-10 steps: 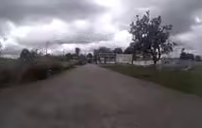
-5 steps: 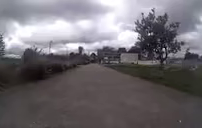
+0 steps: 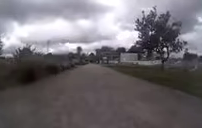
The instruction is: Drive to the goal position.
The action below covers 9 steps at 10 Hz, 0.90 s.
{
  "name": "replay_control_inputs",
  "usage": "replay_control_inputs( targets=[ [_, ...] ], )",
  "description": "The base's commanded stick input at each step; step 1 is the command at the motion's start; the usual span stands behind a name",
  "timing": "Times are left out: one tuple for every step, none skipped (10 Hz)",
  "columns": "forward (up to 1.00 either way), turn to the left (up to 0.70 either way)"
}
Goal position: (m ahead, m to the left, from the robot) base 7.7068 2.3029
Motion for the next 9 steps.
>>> replay_control_inputs(
  targets=[
    [1.0, -0.27],
    [1.0, -0.27],
    [1.0, -0.26],
    [1.0, -0.18],
    [1.0, -0.1],
    [1.0, -0.02],
    [1.0, 0.0],
    [1.0, 0.0],
    [1.0, 0.0]
  ],
)
